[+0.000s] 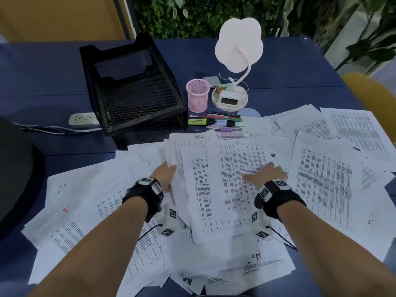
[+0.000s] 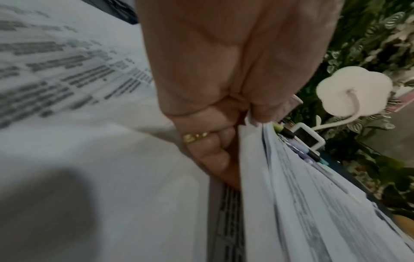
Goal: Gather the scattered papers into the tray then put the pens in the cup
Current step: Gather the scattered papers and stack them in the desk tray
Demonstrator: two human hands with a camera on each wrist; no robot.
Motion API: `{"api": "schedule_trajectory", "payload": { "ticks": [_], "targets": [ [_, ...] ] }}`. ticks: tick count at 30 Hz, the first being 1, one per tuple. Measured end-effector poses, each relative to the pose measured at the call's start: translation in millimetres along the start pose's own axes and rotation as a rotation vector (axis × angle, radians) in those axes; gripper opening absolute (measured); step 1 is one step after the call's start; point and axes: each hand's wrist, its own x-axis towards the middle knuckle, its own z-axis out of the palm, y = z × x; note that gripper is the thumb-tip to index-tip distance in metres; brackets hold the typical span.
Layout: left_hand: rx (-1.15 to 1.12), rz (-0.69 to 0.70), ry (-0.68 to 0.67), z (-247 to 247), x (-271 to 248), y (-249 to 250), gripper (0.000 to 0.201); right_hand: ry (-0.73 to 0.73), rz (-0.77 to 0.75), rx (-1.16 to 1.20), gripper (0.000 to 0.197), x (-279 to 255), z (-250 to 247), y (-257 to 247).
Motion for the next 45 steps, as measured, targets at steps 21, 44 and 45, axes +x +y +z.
{"api": "schedule_trajectory", "payload": {
  "ticks": [21, 44, 45],
  "targets": [
    [0.078, 0.245, -0.129, 11.7, -34.2, 26.0, 0.043, -0.126, -0.271, 0.601, 0.038, -1.5, -14.7, 22.8],
    [0.12, 0.132, -0.201, 26.9, -22.6, -0.6, 0.075, -0.317, -0.294, 0.798, 0.05, -10.6, 7.3, 10.5],
    [0.09, 0.137, -0.19, 27.2, -18.1, -2.2, 0.069, -0.321, -0.277, 0.838, 0.055, -9.1, 8.9, 12.8]
  ]
}}
